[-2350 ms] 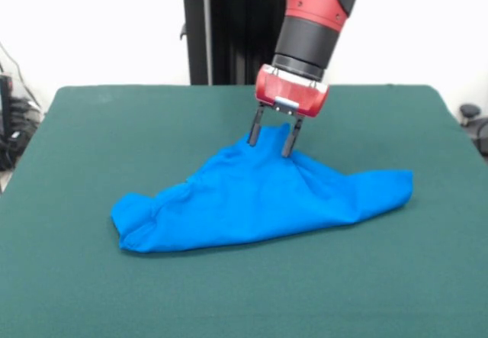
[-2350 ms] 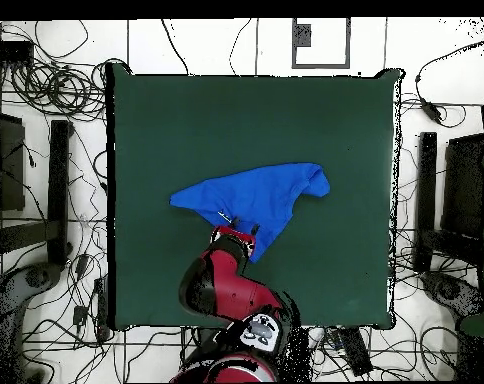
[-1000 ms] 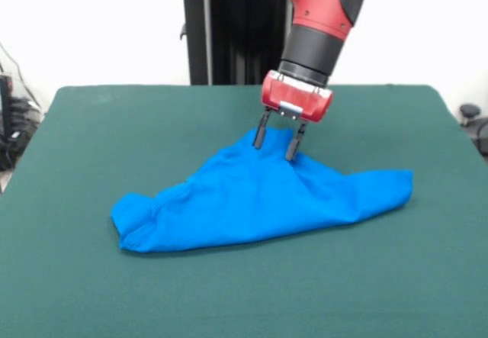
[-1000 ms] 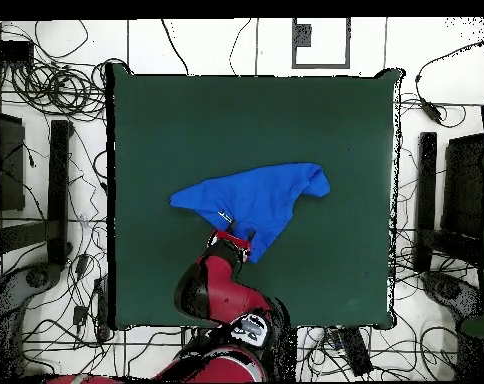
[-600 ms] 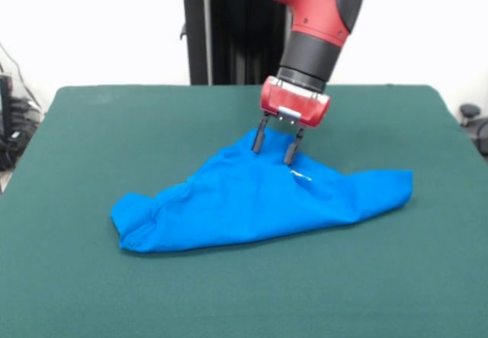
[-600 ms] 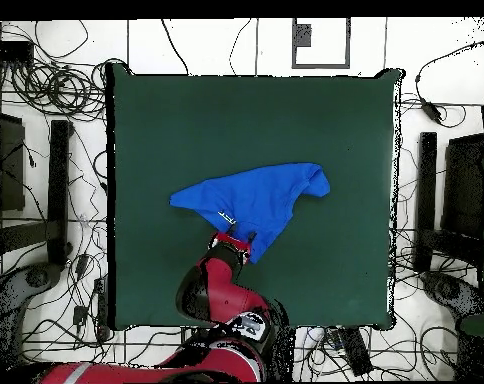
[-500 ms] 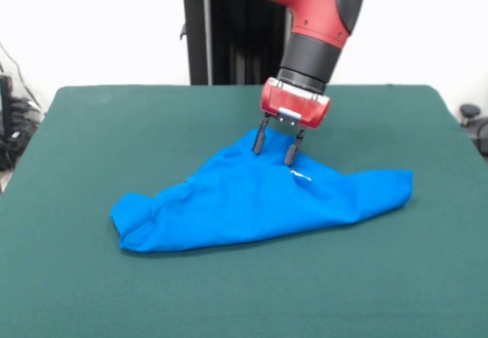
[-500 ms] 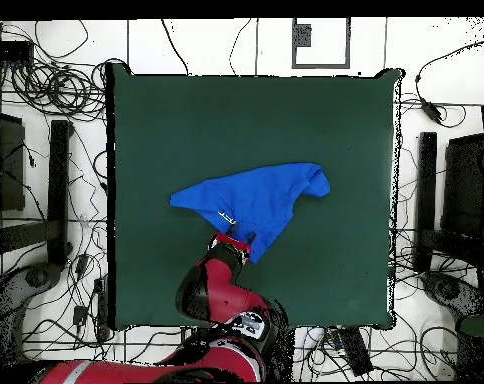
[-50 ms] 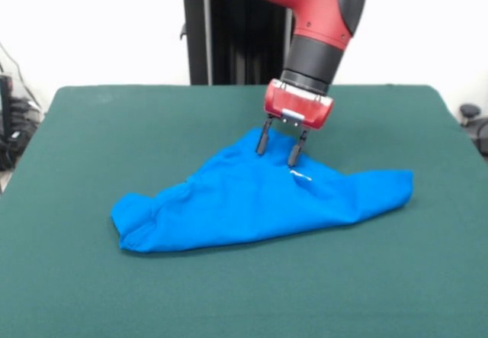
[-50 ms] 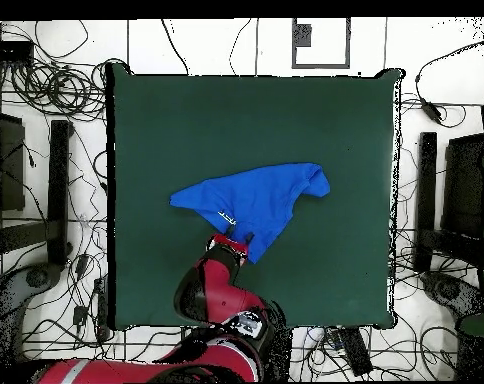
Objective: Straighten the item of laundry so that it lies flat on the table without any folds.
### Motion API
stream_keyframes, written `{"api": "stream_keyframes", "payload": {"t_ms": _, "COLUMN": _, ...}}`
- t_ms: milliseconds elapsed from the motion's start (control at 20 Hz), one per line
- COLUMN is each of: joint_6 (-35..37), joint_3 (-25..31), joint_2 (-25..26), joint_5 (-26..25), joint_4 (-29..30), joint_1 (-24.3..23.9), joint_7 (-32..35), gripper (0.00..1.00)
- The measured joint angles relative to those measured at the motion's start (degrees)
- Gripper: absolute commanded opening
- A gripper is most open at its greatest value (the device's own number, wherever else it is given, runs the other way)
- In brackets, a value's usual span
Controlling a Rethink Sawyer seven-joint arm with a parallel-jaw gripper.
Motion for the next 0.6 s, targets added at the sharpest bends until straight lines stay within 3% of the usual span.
{"api": "stream_keyframes", "payload": {"t_ms": 100, "joint_6": -0.11, "joint_3": 0.00, "joint_2": 0.00, "joint_5": 0.00, "joint_4": 0.07, "joint_1": 0.03, "joint_7": 0.00, "gripper": 1.00}}
{"api": "stream_keyframes", "payload": {"t_ms": 150, "joint_6": -0.16, "joint_3": 0.01, "joint_2": 0.00, "joint_5": 0.00, "joint_4": 0.10, "joint_1": 0.04, "joint_7": 0.00, "gripper": 0.00}}
{"api": "stream_keyframes", "payload": {"t_ms": 600, "joint_6": -0.98, "joint_3": 0.07, "joint_2": 0.00, "joint_5": 0.00, "joint_4": 0.35, "joint_1": 0.05, "joint_7": 0.00, "gripper": 0.00}}
